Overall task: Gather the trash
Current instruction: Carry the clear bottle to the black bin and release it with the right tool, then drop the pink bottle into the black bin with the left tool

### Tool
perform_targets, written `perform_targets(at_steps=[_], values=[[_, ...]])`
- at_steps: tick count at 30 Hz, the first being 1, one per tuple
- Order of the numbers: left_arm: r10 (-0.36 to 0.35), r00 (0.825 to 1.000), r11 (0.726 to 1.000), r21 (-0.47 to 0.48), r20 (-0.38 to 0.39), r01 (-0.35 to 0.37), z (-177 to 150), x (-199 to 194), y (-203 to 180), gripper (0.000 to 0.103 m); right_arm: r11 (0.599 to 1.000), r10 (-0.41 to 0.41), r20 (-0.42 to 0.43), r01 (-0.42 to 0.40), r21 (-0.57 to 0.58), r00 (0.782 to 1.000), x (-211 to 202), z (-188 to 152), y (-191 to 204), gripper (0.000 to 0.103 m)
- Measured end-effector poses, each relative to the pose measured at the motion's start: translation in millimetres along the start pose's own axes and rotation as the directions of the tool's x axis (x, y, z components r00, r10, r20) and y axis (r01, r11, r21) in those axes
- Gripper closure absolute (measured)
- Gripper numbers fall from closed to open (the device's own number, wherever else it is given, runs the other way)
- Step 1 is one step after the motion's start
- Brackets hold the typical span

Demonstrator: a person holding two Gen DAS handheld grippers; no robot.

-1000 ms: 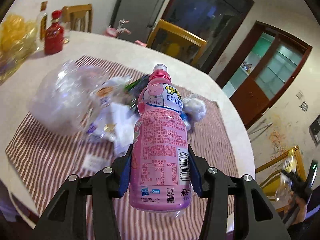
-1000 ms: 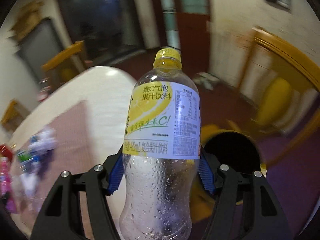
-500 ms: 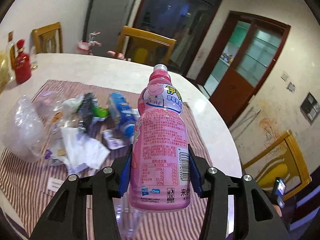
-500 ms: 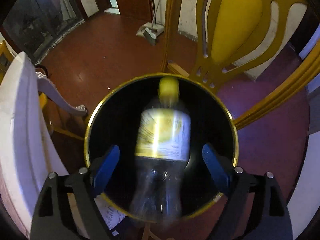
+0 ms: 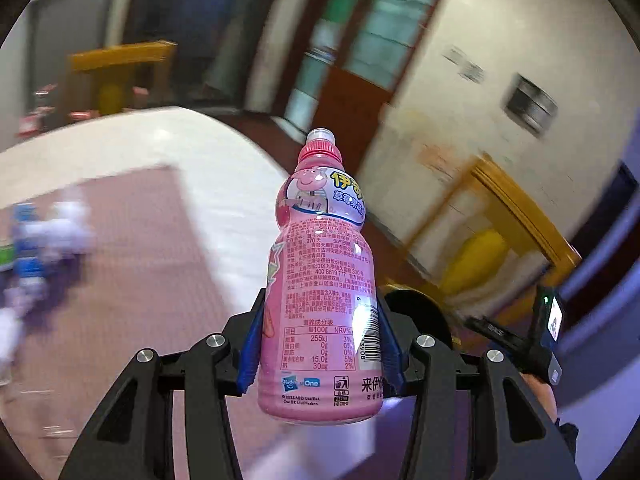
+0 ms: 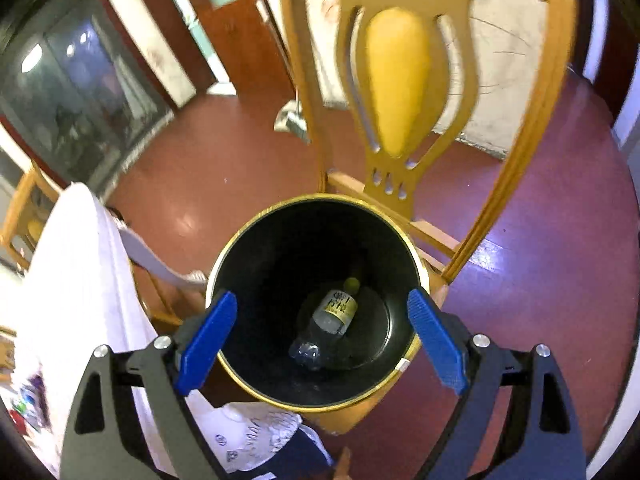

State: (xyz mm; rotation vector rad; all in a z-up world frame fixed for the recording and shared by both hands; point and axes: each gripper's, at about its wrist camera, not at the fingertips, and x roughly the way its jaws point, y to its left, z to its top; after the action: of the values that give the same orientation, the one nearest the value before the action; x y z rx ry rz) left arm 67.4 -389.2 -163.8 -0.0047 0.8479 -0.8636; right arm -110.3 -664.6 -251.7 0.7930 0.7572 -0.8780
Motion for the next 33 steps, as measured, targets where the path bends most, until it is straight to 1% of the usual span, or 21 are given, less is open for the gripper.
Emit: perform_targets(at_steps=[3, 4, 6, 9, 10, 13, 15, 17, 19, 20, 21, 22, 24, 25, 28, 29, 32, 33], values=[[-0.08, 0.994, 0.996, 0.035, -0.077, 0.082, -8.9, 50.4, -43.9, 0.055, 0.999, 0.012, 0.048, -0.013, 0.029, 0.999, -21.3, 3.0, -18.4, 0.015], [-0.101, 0.988, 0.994, 0.039, -0.121, 0.106, -14.7, 73.8, -60.7, 0.055, 0.999, 0.016, 0.066, -0.018, 0.039, 0.998, -28.0, 3.9, -21.7, 0.015], [-0.117, 0.974, 0.991, 0.038, -0.195, 0.127, -25.0, 109.1, -83.1, 0.055, 0.998, 0.022, 0.091, -0.028, 0.058, 0.996, -36.1, 8.6, -29.5, 0.015], [-0.114, 0.943, 0.99, 0.042, -0.313, 0.134, -44.3, 161.1, -111.7, 0.055, 0.995, 0.037, 0.124, -0.049, 0.092, 0.992, -46.5, 15.8, -42.0, 0.015], [-0.114, 0.929, 0.99, 0.039, -0.354, 0.136, -52.1, 180.3, -121.7, 0.055, 0.994, 0.039, 0.128, -0.052, 0.095, 0.991, -45.6, 16.4, -42.2, 0.015], [-0.103, 0.9, 0.991, 0.036, -0.423, 0.131, -67.9, 220.2, -137.6, 0.055, 0.993, 0.046, 0.133, -0.06, 0.101, 0.99, -47.4, 16.3, -43.7, 0.015], [-0.095, 0.879, 0.992, 0.028, -0.468, 0.122, -76.8, 239.4, -142.4, 0.055, 0.993, 0.048, 0.135, -0.062, 0.103, 0.99, -47.2, 14.9, -43.9, 0.015], [-0.103, 0.845, 0.993, -0.012, -0.524, 0.113, -84.0, 256.4, -143.1, 0.055, 0.992, 0.045, 0.134, -0.06, 0.108, 0.99, -49.4, 13.8, -46.6, 0.015], [-0.116, 0.816, 0.993, -0.037, -0.566, 0.116, -87.5, 264.7, -143.7, 0.05, 0.991, 0.044, 0.133, -0.06, 0.116, 0.99, -52.7, 12.9, -48.9, 0.015], [-0.123, 0.811, 0.992, -0.038, -0.571, 0.124, -87.8, 265.3, -144.8, 0.04, 0.991, 0.043, 0.133, -0.059, 0.119, 0.99, -53.5, 12.5, -49.6, 0.015], [-0.122, 0.817, 0.992, -0.032, -0.564, 0.126, -86.6, 263.8, -146.2, 0.038, 0.991, 0.043, 0.133, -0.059, 0.119, 0.99, -53.6, 12.2, -49.9, 0.015], [-0.106, 0.831, 0.993, -0.009, -0.546, 0.121, -84.1, 260.2, -147.5, 0.038, 0.991, 0.043, 0.132, -0.059, 0.119, 0.99, -53.4, 11.9, -49.5, 0.015], [-0.08, 0.854, 0.995, 0.016, -0.515, 0.103, -76.5, 253.0, -142.5, 0.038, 0.991, 0.046, 0.13, -0.062, 0.115, 0.99, -54.6, 11.3, -47.0, 0.015], [-0.073, 0.867, 0.996, 0.014, -0.494, 0.092, -72.2, 245.3, -137.9, 0.038, 0.992, 0.05, 0.132, -0.065, 0.111, 0.99, -55.9, 10.9, -44.8, 0.015], [-0.081, 0.893, 0.996, -0.005, -0.442, 0.088, -59.4, 223.2, -127.0, 0.038, 0.993, 0.059, 0.14, -0.073, 0.096, 0.988, -61.8, 9.1, -37.3, 0.015], [-0.079, 0.909, 0.997, -0.012, -0.409, 0.081, -53.7, 211.0, -122.7, 0.038, 0.993, 0.065, 0.144, -0.079, 0.092, 0.987, -64.0, 8.6, -34.5, 0.015], [-0.065, 0.953, 0.998, -0.011, -0.297, 0.064, -35.6, 171.3, -108.9, 0.028, 0.993, 0.088, 0.155, -0.099, 0.064, 0.984, -71.2, 4.4, -19.2, 0.015], [-0.06, 0.961, 0.998, -0.012, -0.269, 0.059, -28.1, 162.1, -104.8, 0.024, 0.993, 0.094, 0.159, -0.104, 0.057, 0.983, -72.9, 3.4, -15.0, 0.015]])
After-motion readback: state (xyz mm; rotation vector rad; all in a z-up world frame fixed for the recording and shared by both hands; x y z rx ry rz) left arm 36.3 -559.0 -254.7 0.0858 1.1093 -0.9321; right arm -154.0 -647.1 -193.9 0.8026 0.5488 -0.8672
